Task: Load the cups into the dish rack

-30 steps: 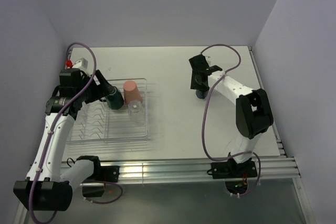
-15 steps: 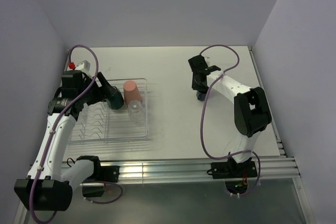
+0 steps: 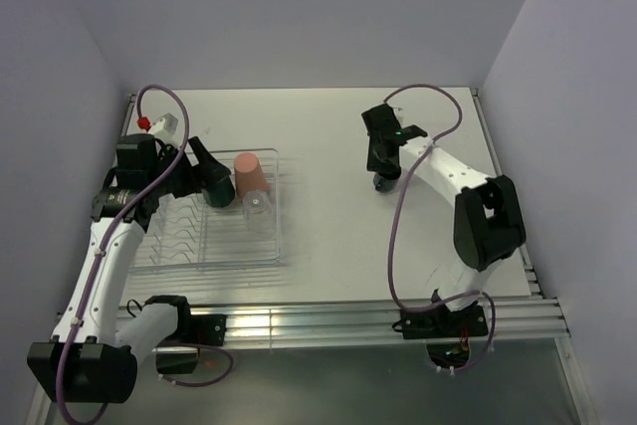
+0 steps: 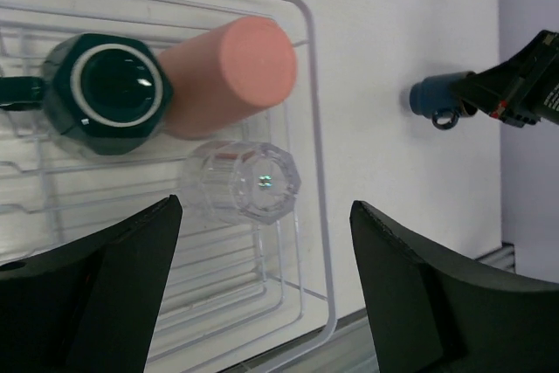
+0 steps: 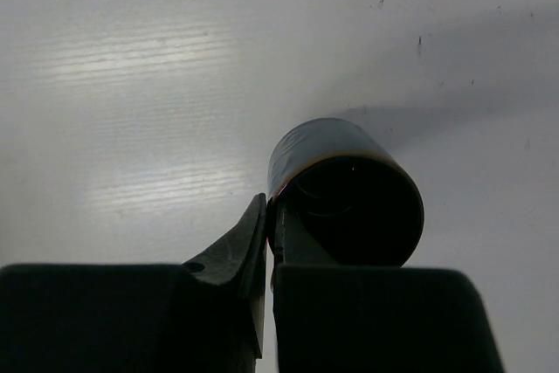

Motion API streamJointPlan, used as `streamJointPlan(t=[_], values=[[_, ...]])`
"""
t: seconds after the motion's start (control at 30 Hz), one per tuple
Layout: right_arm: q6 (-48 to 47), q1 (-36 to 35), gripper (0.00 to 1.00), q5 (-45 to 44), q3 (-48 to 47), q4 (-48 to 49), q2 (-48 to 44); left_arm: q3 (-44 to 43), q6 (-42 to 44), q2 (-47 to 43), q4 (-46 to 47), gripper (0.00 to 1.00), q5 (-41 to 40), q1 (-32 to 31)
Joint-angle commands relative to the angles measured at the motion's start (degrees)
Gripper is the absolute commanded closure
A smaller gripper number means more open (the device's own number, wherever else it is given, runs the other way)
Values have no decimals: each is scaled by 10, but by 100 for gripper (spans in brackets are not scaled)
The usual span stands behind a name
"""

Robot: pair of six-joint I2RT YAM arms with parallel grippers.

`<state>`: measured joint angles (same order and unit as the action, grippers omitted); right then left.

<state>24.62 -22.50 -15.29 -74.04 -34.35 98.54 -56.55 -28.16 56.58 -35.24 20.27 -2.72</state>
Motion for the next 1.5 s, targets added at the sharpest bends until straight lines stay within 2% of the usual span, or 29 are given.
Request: streamJointPlan(t=[0.0,0.2,0.23,0.33,0.37,0.47,0.57,0.7,0.87,0.97,1.23,1.47], values=[[9,2,100,7,-6,3,-117,6,0,-22,55,15,98,-2],[35,-5,100,146,13,52,-263,47,-50,-44,174,10,217,-2],[41,-7,100,211,18,68,-292,54,-71,-48,194,10,242,-2],[78,-17,100,302,46,138,-338,79,-115,-54,275,9,274,-3],[102,-20,100,364,61,159,-346,90,-125,-54,312,9,277,-3],[155,-46,100,460,93,254,-369,94,-151,-48,347,9,289,-4],[221,-69,100,510,131,368,-375,86,-166,-38,373,9,283,-16],[321,-90,100,581,186,582,-364,78,-175,-33,384,8,268,-35],[429,-101,100,597,226,761,-332,83,-181,-32,388,8,257,-58],[464,-103,100,596,235,817,-318,90,-185,-33,396,8,253,-69],[471,-110,100,591,236,829,-298,102,-216,-47,448,8,260,-91],[444,-109,100,579,237,791,-304,99,-203,-69,430,6,249,-91]])
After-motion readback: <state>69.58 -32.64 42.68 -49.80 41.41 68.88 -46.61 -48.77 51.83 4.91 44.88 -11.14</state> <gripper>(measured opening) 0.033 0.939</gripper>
